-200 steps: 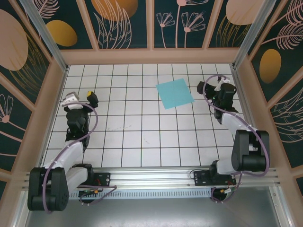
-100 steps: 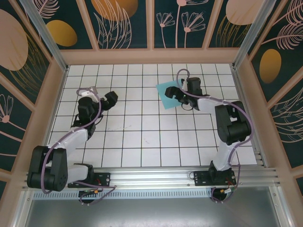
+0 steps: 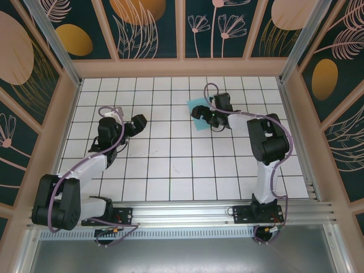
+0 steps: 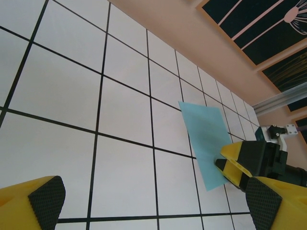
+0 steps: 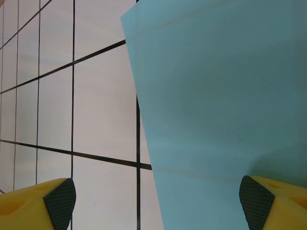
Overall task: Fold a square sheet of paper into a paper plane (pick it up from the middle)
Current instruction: Move the square sheet of paper to the center of the table.
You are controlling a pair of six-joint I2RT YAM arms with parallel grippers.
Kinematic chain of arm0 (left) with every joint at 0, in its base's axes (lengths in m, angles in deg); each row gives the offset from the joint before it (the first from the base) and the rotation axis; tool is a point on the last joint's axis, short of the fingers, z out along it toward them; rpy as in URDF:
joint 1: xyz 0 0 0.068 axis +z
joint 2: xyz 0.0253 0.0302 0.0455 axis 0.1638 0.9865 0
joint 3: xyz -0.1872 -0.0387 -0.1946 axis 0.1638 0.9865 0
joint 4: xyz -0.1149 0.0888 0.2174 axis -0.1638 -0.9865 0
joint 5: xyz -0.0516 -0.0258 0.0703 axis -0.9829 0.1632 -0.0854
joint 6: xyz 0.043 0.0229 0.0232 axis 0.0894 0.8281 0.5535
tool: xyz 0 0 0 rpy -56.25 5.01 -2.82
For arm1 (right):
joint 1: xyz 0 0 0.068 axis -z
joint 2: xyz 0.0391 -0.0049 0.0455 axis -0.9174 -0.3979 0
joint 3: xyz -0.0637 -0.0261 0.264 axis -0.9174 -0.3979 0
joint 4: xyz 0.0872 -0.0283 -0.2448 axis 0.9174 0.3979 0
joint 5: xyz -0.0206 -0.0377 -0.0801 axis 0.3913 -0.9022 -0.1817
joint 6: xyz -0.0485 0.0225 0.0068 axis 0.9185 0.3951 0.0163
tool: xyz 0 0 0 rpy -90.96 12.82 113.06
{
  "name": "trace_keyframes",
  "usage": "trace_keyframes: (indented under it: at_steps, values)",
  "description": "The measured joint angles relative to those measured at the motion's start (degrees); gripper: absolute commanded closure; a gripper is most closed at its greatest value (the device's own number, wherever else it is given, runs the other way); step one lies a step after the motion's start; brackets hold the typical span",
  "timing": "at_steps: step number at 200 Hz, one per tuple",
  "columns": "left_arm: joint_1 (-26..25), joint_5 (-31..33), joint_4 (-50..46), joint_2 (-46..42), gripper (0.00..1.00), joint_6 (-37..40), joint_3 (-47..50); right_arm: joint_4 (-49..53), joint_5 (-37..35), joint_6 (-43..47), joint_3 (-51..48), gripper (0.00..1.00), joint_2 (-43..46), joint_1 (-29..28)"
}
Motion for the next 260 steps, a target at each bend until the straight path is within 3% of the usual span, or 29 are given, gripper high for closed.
trace_keyframes:
  at_steps: [50, 74, 120, 168, 187, 231, 260]
  values:
    - [0.0, -1.75, 0.02, -0.04, 0.01, -0.04, 0.0, 1.36, -3.93, -0.5, 0.28, 0.11, -0.04, -1.57]
    - [0.0, -2.1, 0.02, -0.04, 0.02, -0.24, 0.0, -0.39, -5.6, -2.64, -4.74, 0.11, 3.21, -3.34]
    - [0.0, -3.26, 0.0, -0.22, 0.01, -0.48, 0.0, -4.28, -6.95, -9.68, -18.08, 0.12, 12.9, -10.03]
    - [0.0, -4.76, 0.0, -0.15, 0.02, -0.5, 0.0, -1.55, -4.33, -12.28, -19.69, 0.1, 15.76, -17.03]
    - [-0.02, -5.16, -0.02, 0.17, 0.01, -0.81, 0.0, 2.56, -6.16, -10.84, -17.77, 0.1, 16.83, -15.28]
    - [-1.25, -5.97, -0.24, 0.44, 0.02, -2.25, 0.02, 4.39, -9.16, -8.33, -17.68, 0.1, 18.16, -5.07]
    - [-3.21, -6.21, 0.24, 0.87, 0.02, -3.41, 0.02, 5.07, -9.53, -8.31, -20.94, 0.1, 18.62, -3.93]
